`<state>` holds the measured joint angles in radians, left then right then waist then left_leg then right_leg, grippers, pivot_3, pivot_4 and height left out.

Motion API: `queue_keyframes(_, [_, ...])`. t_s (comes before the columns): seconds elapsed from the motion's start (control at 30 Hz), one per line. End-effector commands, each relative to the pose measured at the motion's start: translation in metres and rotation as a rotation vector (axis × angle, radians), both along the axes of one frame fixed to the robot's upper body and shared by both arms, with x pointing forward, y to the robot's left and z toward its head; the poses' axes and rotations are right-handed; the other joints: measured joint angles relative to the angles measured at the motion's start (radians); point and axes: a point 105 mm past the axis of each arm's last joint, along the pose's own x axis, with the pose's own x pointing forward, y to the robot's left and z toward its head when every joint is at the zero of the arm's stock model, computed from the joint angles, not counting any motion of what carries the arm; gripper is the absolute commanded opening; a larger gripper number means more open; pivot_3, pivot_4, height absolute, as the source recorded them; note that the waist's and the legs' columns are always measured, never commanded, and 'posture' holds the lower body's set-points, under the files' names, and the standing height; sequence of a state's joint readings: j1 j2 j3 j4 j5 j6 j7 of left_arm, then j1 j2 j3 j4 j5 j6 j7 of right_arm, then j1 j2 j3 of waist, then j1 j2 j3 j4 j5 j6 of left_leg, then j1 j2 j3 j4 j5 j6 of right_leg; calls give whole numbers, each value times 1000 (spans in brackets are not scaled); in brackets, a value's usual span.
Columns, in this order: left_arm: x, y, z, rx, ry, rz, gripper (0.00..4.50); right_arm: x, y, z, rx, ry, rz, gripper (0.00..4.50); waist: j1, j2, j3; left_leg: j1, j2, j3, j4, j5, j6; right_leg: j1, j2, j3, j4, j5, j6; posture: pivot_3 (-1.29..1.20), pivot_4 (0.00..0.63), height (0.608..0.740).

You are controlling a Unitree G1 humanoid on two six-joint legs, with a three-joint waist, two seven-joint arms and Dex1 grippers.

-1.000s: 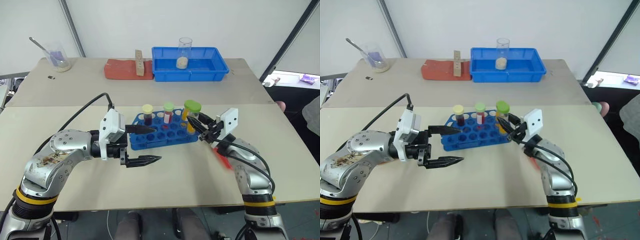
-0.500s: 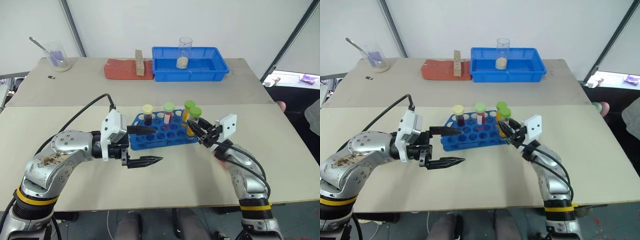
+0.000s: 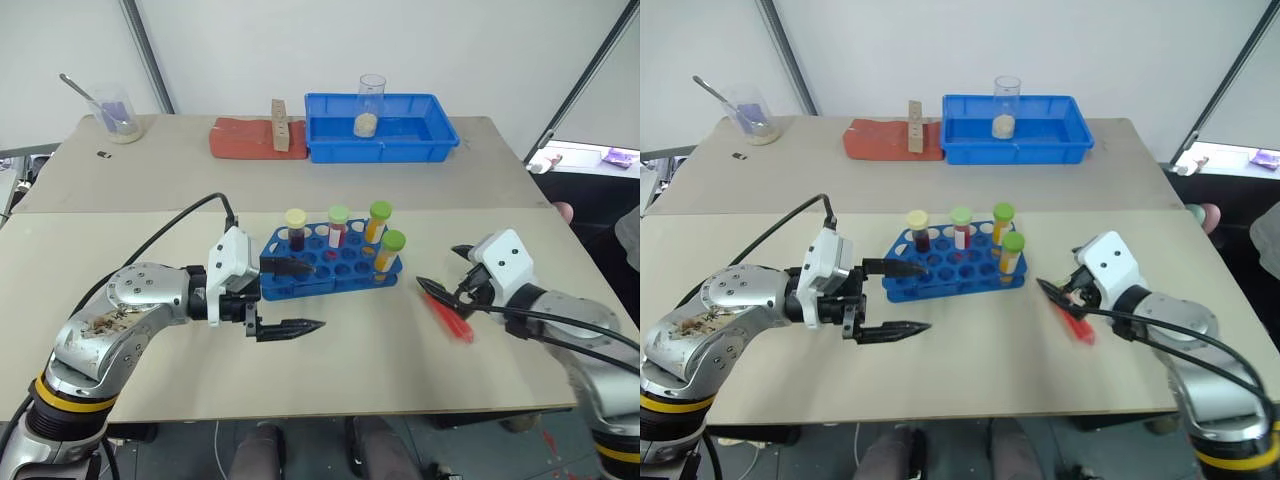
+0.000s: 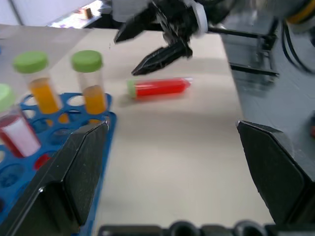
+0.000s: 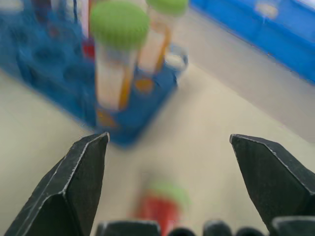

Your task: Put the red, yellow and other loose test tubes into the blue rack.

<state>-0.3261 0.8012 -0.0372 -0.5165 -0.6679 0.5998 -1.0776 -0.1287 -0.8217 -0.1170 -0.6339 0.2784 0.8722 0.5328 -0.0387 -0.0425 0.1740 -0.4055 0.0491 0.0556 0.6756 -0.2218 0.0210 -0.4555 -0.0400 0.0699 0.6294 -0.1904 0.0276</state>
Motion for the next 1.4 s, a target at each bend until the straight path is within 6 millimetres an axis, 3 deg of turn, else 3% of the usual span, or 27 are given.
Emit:
queue_keyframes(0.03, [-15,-3,2,32,-40,-112,4500,-3,-6,-4,-58,143,-70,4383,-1,0,0,0,0,0,0,0,0,0,0,0,0,0,0,0,150,740])
queue_keyframes(0.33, [-21,-10,-3,40,-50,-185,4500,6,-10,-25,-57,514,-165,4383,0,0,0,-3,-1,-1,0,0,0,0,0,0,-3,0,0,0,150,740])
queue_keyframes(0.7, [-24,-19,-7,21,-59,-196,4500,32,-4,-40,-86,688,-161,4383,-4,-1,0,-4,-1,0,1,0,1,-1,-1,1,-4,2,3,0,150,740])
queue_keyframes(1.07, [-22,-20,-9,12,-64,-183,4500,29,0,-36,-29,762,-158,1028,-3,0,0,-4,-1,-1,1,0,1,-1,0,0,-4,4,7,0,150,740])
queue_keyframes(1.17, [-19,-16,-9,16,-56,-171,4500,26,6,-18,21,701,-104,1020,-3,0,0,-4,-1,-1,1,0,1,-1,0,0,-4,4,7,0,150,740])
queue_keyframes(1.4, [-8,2,1,-78,-85,-59,4500,-13,45,18,284,508,213,1019,3,0,0,-5,0,-3,0,0,1,-1,0,-1,-4,5,9,0,150,740])
